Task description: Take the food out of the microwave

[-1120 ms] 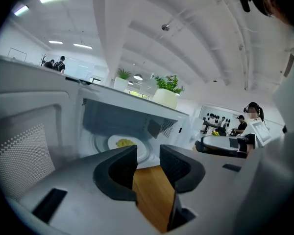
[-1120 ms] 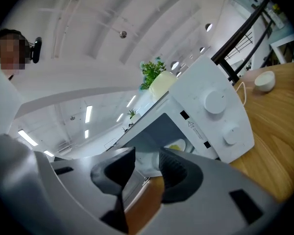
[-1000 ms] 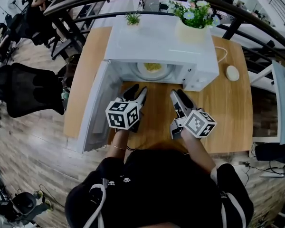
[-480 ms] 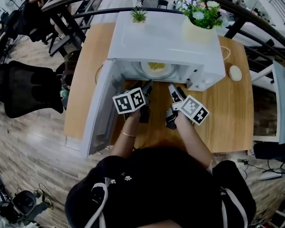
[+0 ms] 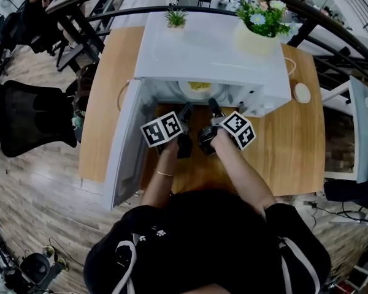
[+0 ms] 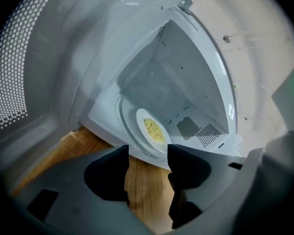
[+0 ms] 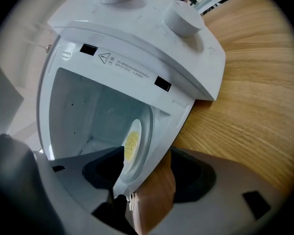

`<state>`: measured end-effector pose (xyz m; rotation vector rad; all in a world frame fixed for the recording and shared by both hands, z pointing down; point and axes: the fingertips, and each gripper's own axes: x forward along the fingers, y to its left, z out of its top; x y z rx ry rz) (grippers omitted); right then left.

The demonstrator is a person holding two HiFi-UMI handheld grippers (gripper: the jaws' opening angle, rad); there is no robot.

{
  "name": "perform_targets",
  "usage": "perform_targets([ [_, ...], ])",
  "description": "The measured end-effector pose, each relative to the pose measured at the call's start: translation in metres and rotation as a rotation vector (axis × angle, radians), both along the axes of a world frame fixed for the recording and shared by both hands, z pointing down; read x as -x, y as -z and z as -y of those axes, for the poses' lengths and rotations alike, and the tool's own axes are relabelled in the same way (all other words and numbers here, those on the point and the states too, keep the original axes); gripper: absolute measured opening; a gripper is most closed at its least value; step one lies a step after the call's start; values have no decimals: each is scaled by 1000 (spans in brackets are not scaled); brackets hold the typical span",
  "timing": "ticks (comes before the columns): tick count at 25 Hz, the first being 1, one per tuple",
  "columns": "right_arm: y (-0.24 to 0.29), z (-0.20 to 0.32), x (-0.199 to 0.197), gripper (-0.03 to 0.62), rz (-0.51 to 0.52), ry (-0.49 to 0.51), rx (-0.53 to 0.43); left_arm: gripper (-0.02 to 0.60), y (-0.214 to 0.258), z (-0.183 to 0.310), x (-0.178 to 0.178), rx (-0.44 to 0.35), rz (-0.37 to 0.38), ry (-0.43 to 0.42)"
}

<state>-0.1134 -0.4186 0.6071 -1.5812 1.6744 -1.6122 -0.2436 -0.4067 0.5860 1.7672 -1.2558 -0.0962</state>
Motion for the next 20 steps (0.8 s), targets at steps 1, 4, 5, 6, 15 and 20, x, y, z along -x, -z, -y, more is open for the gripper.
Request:
perform_targets([
  [1,-3,2,3,288,7,-4,8,225,0,0,0,2,-4,-2],
  [4,-9,7,11,293,32,-19,32,225,-1,-1,0,7,-14,-6],
  [5,-12,8,11,293,41,-34,42,225,-1,-1,0,7,-18,-5],
  [6,-16,9,10,293,50,-56,52,225,-1,-2,0,7,-21,-3],
  [15,-25,22,9,278,82,-126,25,225,-3,-6,6,15,-30,-2],
  [20,-24,23,11,249,87,-101,19,225,-6,-8,5,25,-24,-8],
])
